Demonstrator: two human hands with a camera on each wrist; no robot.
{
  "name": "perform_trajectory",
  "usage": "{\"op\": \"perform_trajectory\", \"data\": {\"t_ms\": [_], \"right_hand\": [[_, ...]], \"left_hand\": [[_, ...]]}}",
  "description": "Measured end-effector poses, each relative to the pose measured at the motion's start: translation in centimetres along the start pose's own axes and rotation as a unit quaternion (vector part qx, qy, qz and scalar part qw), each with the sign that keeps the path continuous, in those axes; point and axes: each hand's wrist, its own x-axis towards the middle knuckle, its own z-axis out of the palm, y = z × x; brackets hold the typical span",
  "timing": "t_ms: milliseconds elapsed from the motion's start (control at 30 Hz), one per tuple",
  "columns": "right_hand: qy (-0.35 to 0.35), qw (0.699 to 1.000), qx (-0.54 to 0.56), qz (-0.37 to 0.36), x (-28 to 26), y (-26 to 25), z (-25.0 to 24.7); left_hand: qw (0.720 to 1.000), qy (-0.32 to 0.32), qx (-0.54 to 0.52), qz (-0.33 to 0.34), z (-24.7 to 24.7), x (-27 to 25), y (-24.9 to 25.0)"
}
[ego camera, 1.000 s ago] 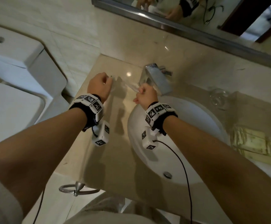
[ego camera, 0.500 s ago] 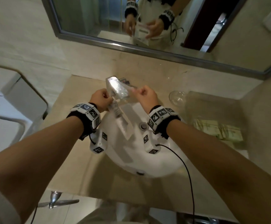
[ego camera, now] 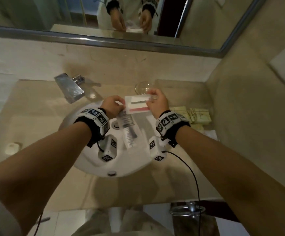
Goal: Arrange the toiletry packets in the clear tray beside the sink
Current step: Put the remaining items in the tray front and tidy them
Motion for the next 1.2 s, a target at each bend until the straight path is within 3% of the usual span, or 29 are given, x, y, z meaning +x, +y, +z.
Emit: {"op": "perform_trajectory", "data": {"t_ms": [233,500,700,967,1200], "right_hand": [[0.032,0.998,-0.004,0.048,0.6,3.2,-4.8],[0.129,0.977,0.003,0.169,2.5,8.7,-10.1],[0.148,0.957,0.015,0.249,3.2,12.7,-11.2],[0.142,0.959,-0.004,0.245,3.8,14.8,-9.6],[0.136,0.953,-0.194,0.188,3.1,14.3,-10.0]], "left_hand": [[0.999,0.006,0.016,0.042,4.4,0.7,2.0],[0.999,0.01,0.036,0.031,8.0,1.8,2.5],[1.0,0.012,0.025,0.011,9.7,2.4,2.0],[1.0,0.016,0.017,0.007,10.7,2.5,1.3],[1.0,0.011,0.006,0.009,10.4,2.4,1.6]]}}
